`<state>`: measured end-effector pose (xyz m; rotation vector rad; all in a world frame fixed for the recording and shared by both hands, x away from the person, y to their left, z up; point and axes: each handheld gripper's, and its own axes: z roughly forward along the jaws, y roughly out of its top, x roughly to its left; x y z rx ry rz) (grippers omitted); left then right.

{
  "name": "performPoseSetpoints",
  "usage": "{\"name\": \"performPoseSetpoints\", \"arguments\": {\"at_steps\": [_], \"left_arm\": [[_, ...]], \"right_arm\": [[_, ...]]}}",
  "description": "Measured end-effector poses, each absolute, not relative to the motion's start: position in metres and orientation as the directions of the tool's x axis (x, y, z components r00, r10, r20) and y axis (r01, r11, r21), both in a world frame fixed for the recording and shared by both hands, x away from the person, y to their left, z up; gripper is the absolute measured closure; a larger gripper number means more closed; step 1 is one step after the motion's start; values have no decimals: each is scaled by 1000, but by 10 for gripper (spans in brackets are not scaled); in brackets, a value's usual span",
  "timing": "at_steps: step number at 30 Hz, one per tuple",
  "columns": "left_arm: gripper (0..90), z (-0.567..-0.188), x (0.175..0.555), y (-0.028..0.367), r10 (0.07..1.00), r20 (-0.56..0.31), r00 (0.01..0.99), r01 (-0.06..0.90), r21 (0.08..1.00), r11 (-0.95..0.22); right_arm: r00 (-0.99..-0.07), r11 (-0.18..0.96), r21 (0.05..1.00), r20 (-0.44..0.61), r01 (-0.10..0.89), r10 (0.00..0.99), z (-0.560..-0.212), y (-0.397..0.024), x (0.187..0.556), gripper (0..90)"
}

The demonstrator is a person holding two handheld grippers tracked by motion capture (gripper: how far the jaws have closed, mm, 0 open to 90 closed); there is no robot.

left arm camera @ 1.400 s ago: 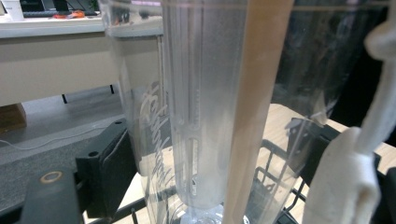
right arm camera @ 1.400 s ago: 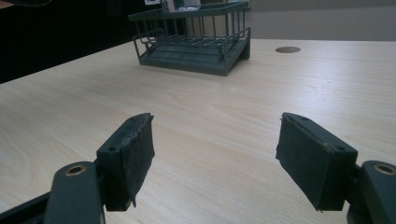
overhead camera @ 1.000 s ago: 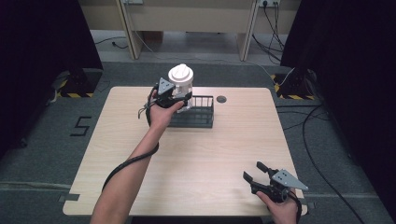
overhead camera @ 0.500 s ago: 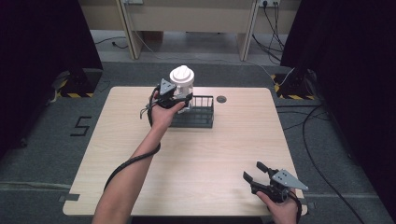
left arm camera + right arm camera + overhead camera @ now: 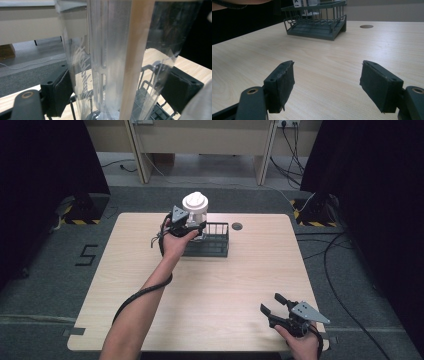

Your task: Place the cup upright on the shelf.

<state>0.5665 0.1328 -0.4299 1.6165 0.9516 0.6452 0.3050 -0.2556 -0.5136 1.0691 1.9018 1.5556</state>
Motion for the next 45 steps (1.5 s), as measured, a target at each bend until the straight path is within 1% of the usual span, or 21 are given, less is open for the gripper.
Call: {"name": "performPoseSetpoints", "arguments": {"at_steps": [22, 45], "left_arm": [[170, -442, 568, 132, 852, -81, 518, 293, 952, -88], [162, -444, 569, 134, 846, -92, 525, 295, 952, -80]], "right_arm": [[-594, 59, 959, 124, 278, 795, -514, -256, 305, 276], [-595, 59, 958, 126, 282, 794, -514, -255, 305, 277]]}}
